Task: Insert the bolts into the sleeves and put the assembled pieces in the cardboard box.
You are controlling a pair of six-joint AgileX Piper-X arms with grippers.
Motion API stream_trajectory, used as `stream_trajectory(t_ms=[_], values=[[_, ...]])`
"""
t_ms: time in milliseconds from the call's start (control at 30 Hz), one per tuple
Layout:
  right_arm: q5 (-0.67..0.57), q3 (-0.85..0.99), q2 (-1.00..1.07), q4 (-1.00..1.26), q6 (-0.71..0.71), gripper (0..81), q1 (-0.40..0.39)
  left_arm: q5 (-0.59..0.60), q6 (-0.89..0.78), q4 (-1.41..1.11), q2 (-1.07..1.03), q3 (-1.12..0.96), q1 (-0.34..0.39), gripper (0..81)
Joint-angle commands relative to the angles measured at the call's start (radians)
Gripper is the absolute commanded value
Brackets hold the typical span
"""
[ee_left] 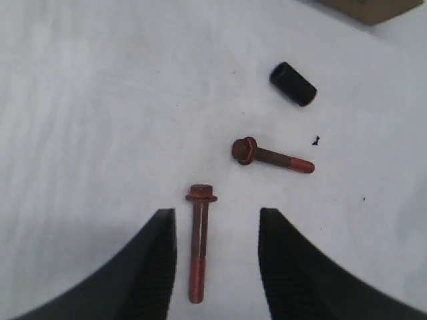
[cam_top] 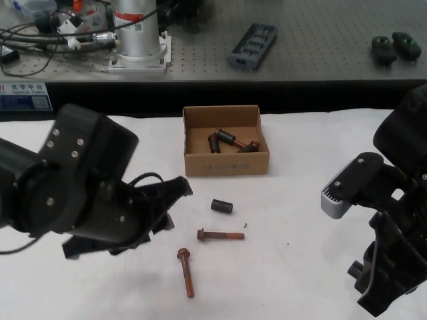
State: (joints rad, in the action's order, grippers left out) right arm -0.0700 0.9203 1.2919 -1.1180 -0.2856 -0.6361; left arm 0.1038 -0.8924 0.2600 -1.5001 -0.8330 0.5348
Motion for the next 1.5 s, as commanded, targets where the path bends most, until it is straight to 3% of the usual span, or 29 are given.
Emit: stream_trajectory(t_ms=[0,267,733,1200,1467], values=[[-0.014,0.003,-0.015,-0.007,0.002,2.8,0.007,0.024,-0.047,0.001,-0.011,-0.002,0.007,29.6],[-0.014,0.003,-0.015,-0.01,0.002,2.8,0.007,0.005,-0.058,-0.003,-0.117,-0.002,0.072,29.6],[-0.014,0.003,-0.015,-0.039,0.002,2.8,0.007,-0.001,-0.058,-0.204,-0.211,-0.002,0.072,29.6],[-0.014,0.003,-0.015,-0.039,0.002,2.8,0.007,-0.038,0.002,-0.209,-0.237,-0.002,0.072,29.4],[-0.014,0.003,-0.015,-0.039,0.002,2.8,0.007,0.04,0.002,-0.203,-0.265,-0.002,0.072,17.4]])
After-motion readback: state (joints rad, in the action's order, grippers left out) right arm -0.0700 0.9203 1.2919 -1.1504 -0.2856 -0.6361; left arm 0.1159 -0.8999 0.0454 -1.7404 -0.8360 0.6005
